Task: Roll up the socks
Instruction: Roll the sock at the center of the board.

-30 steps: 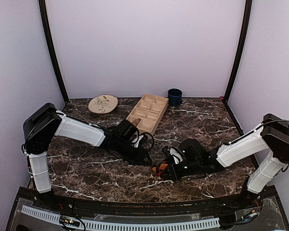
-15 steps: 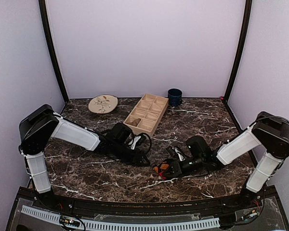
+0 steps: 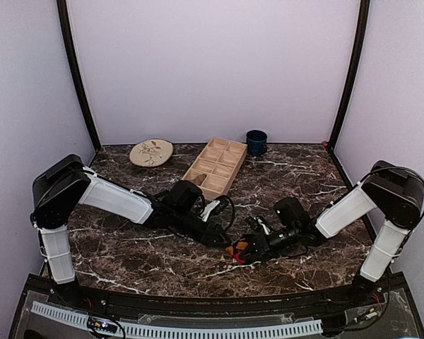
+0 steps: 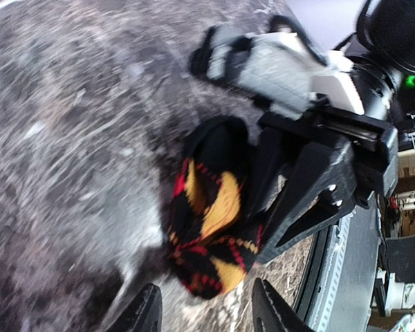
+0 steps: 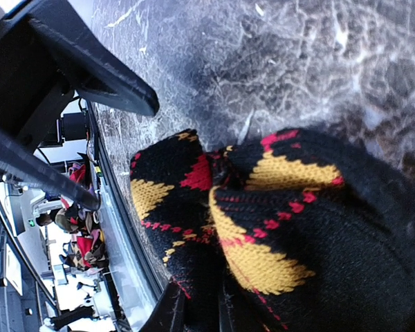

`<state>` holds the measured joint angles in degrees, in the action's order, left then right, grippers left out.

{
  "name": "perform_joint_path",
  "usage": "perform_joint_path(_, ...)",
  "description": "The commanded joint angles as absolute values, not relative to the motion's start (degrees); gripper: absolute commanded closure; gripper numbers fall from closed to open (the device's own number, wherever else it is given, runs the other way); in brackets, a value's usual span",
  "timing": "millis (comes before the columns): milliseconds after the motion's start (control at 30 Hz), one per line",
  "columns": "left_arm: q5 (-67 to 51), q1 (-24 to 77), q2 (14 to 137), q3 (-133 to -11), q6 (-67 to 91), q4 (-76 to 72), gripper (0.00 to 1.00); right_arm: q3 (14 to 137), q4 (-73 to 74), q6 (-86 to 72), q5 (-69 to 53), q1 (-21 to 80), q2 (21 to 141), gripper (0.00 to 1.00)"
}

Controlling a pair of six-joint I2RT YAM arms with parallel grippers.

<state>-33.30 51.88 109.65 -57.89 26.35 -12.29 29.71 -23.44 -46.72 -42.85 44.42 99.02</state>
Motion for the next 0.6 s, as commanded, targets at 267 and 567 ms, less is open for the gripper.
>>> perform_joint_path(267, -35.66, 53.69, 111.73, -58.97, 21.84, -14.50, 0.53, 24.99, -16.16, -51.06, -44.63, 41.78, 101.63, 0.87)
perform_joint_path(567, -38.23, 54.43, 112.64, -59.66, 21.10, -15.82, 0.55, 23.98, -16.74, -52.09, -45.83, 39.55, 103.27, 0.87)
